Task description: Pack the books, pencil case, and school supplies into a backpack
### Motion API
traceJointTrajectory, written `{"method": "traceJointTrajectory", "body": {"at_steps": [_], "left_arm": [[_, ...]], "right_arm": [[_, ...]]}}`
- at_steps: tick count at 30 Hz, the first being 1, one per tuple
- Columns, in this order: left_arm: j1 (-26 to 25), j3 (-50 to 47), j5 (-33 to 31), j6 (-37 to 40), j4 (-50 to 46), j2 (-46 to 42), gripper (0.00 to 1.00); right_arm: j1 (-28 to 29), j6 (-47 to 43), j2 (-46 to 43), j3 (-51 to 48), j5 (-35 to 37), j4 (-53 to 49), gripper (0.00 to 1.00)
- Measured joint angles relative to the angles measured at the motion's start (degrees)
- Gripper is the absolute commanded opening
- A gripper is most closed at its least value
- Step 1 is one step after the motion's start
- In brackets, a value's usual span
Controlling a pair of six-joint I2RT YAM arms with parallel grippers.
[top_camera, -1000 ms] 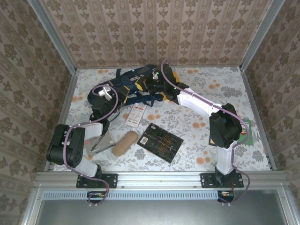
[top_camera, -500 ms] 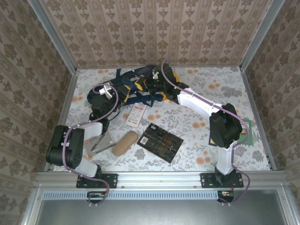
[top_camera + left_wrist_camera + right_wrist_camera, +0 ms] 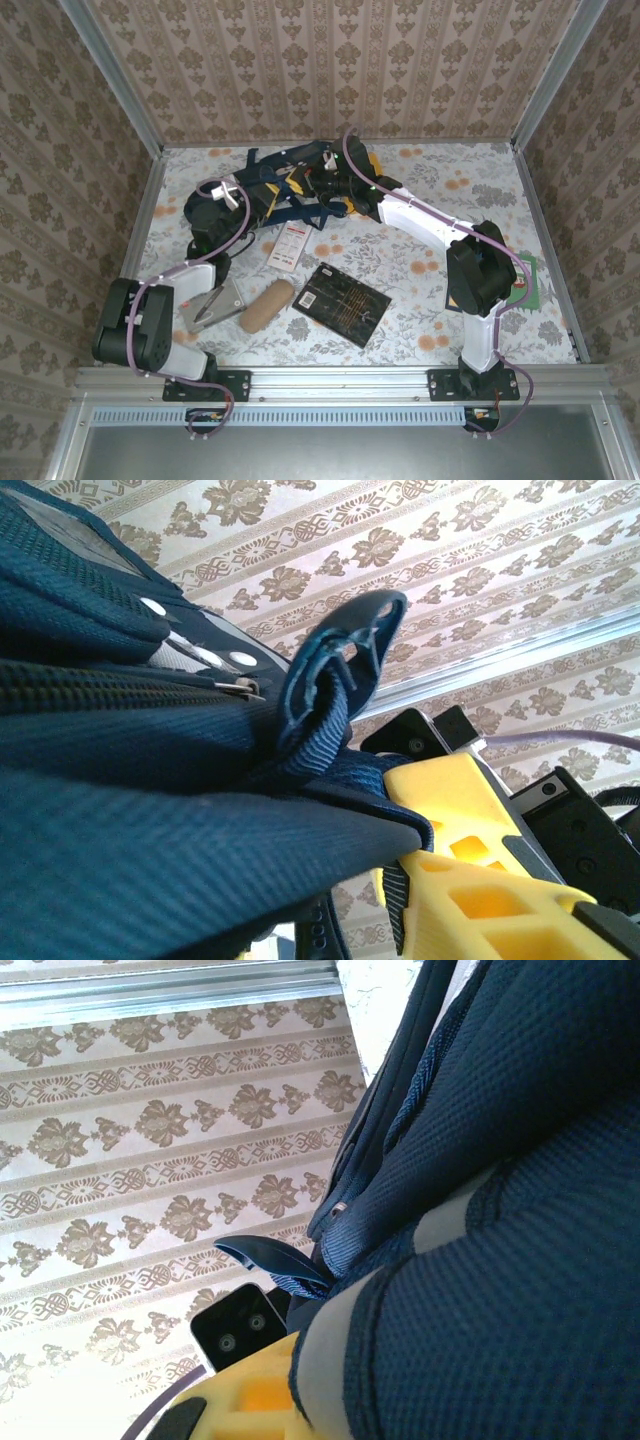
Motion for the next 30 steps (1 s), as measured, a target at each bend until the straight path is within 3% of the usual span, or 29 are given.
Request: {"method": "traceJointTrajectory", "body": {"at_steps": [10, 13, 21, 30], "left_arm": [[0.0, 1.64, 0.63, 10.27, -15.96, -7.5, 0.39], [0.0, 3.21, 0.39, 14.08, -20.59, -7.89, 0.32], [-0.11, 5.11, 0.26, 21.14, -26.8, -7.89, 0.45], [2.05, 5.18, 0.22, 22.97, -30.51, -11.1, 0.42]], "right_arm": [[0.66, 0.0, 0.0, 0.0, -1.05, -0.09, 0.0], [0.66, 0.0, 0.0, 0.0, -1.25, -0.11, 0.0], [0.7, -0.02, 0.02, 0.0, -1.29, -0.31, 0.0], [0.87, -0.02, 0.02, 0.0, -1.27, -0.44, 0.0]]}}
